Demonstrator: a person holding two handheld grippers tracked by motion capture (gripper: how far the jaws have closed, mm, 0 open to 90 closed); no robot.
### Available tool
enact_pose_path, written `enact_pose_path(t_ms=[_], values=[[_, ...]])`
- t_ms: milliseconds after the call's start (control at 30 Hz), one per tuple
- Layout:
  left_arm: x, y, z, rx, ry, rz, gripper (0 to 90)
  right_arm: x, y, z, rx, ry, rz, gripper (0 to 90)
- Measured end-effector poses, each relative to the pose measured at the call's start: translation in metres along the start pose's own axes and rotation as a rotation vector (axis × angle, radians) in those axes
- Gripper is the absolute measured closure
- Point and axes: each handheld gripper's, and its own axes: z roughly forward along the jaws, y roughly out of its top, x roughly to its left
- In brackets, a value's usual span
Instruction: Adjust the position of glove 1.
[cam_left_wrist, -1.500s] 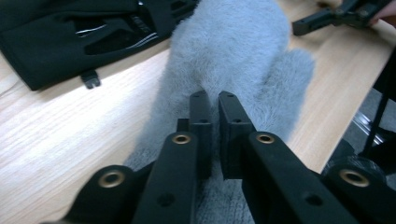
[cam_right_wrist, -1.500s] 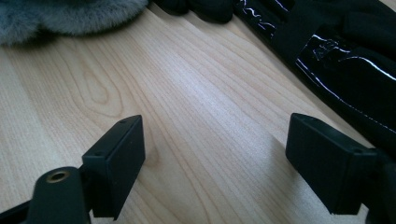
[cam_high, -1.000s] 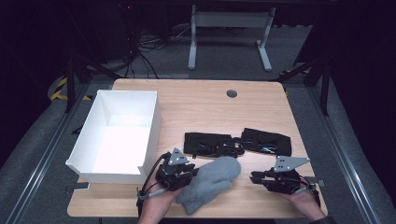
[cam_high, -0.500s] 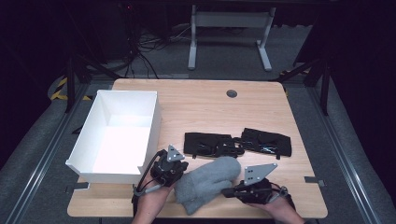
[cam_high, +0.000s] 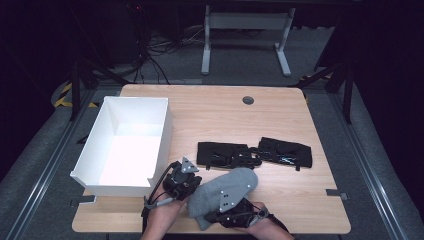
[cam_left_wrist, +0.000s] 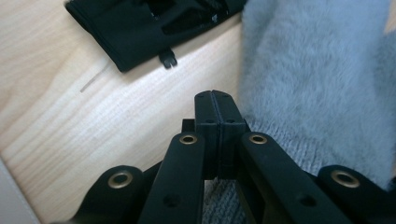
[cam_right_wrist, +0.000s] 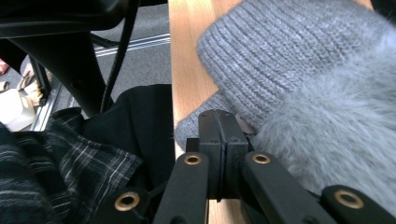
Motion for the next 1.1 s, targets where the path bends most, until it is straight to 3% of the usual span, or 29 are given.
enact_pose_path(t_ms=[167, 400, 533, 733, 800, 833, 867, 967, 1033, 1100], values=[[0.001, 0.0, 0.001, 0.009, -0.019, -0.005, 90.0, -0.001, 0.001, -0.003, -0.033, -0.055, 0.003, 90.0], [0.0, 0.001, -0.003, -0.002, -0.081, -0.012, 90.0, 0.002, 0.002, -0.014, -0.088, -0.078, -0.004, 90.0], [-0.004, 0.001, -0.005, -0.004, -0.099, -0.001, 90.0, 0.002, -0.001, -0.024, -0.099, -0.074, 0.0, 90.0], [-0.009, 0.001, -0.007, -0.019, -0.163, -0.003, 90.0, 0.003, -0.006, -0.034, -0.116, -0.089, 0.008, 90.0], [-0.01, 0.001, -0.007, -0.015, -0.121, 0.016, 90.0, 0.003, -0.008, -0.035, -0.111, -0.096, 0.005, 90.0], [-0.008, -0.001, -0.006, 0.001, -0.06, 0.027, 90.0, 0.003, -0.009, -0.034, -0.101, -0.094, 0.008, 90.0], [-0.008, -0.001, -0.006, 0.001, -0.06, 0.027, 90.0, 0.003, -0.009, -0.034, -0.101, -0.094, 0.008, 90.0], [-0.005, -0.005, -0.005, 0.017, -0.002, 0.023, 90.0, 0.005, -0.009, -0.031, -0.09, -0.075, 0.007, 90.0], [-0.005, -0.009, -0.002, 0.056, 0.041, 0.027, 90.0, 0.009, -0.007, -0.023, -0.072, -0.051, -0.003, 90.0], [-0.004, -0.01, 0.0, 0.07, 0.036, 0.022, 90.0, 0.01, -0.007, -0.02, -0.066, -0.044, -0.01, 90.0]])
